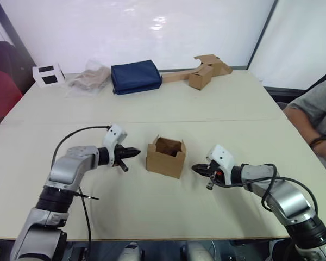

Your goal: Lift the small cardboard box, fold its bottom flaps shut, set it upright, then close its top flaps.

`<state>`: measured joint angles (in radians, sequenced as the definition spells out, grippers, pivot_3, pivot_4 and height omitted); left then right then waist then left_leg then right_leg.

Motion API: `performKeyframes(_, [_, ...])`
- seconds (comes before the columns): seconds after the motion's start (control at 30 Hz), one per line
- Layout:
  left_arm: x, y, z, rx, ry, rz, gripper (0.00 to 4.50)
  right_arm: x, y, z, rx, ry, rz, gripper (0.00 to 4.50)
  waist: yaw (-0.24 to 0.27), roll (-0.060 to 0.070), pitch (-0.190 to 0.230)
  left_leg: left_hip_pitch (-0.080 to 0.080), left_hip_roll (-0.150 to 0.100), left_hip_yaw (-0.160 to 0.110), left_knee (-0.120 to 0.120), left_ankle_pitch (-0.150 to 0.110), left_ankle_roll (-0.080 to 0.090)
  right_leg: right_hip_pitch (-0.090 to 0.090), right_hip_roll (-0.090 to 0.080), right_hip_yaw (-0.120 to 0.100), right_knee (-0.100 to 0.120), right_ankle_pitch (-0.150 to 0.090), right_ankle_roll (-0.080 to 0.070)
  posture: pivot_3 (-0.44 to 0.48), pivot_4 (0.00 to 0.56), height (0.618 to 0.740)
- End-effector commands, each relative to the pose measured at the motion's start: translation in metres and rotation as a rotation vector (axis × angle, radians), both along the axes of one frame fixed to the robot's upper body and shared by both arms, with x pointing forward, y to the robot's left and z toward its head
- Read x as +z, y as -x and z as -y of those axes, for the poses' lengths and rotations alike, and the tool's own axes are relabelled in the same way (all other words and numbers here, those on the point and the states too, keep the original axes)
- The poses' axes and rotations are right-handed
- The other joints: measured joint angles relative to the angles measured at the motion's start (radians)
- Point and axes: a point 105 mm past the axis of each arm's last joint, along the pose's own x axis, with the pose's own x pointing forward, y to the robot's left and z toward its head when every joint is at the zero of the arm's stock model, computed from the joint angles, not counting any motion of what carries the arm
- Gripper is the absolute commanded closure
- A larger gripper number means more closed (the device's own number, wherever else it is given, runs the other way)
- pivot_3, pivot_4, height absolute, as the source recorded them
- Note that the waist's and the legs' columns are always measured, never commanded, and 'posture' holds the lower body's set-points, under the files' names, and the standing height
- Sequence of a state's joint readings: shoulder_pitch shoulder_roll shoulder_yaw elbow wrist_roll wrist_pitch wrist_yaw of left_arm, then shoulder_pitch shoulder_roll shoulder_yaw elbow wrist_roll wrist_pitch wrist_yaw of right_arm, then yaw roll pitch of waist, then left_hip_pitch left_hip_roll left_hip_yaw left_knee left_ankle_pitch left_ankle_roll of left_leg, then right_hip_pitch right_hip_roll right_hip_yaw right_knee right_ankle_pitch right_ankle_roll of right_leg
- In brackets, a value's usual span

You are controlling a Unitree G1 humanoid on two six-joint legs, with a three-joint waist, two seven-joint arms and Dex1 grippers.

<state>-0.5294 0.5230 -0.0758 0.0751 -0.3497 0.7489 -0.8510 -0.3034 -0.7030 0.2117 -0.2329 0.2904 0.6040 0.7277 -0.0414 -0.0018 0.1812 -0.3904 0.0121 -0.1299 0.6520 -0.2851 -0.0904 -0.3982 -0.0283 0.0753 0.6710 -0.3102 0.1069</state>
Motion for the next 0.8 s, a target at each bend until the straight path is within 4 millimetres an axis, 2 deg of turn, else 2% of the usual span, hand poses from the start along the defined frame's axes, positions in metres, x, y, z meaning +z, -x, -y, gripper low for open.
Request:
performKeyframes(0.03, [0.001,0.011,0.014,-0.063,0.012,-0.005,4.47,0.007,-0.006,-0.008,0.018,0.009,0.059,4.50,-0.003,0.000,0.000,0.000,0.000,0.000,0.000,0.000,0.000,0.000,0.000,0.000,0.000,0.000,0.000,0.000,0.150,0.740])
performKeyframes(0.2, [-0.006,0.032,0.032,-0.169,0.011,-0.063,4.47,0.003,-0.002,-0.019,0.072,0.010,0.051,4.50,-0.003,0.000,0.000,0.000,0.000,0.000,0.000,0.000,0.000,0.000,0.000,0.000,0.000,0.000,0.000,0.000,0.150,0.740])
performKeyframes(0.4, [-0.012,0.046,0.036,-0.216,0.003,-0.111,4.47,0.000,0.005,-0.015,0.066,0.015,0.038,4.50,-0.002,0.000,0.000,0.001,0.000,0.000,0.000,0.000,0.000,0.000,0.000,0.000,0.000,0.000,0.000,0.000,0.150,0.740])
performKeyframes(0.67, [-0.012,0.041,0.024,-0.183,-0.007,-0.112,4.47,-0.003,0.004,-0.005,0.031,0.059,0.058,4.50,-0.002,0.000,0.000,0.001,0.000,0.000,0.000,0.000,0.000,0.001,0.000,0.000,0.000,0.000,0.000,0.000,0.150,0.740])
performKeyframes(0.8, [-0.001,0.043,0.003,-0.238,-0.039,-0.097,4.47,0.013,-0.005,0.011,0.002,0.058,0.110,4.50,-0.003,0.000,0.000,0.001,0.000,0.000,-0.001,0.000,0.000,0.001,0.000,0.000,0.000,0.000,0.000,0.000,0.150,0.740])
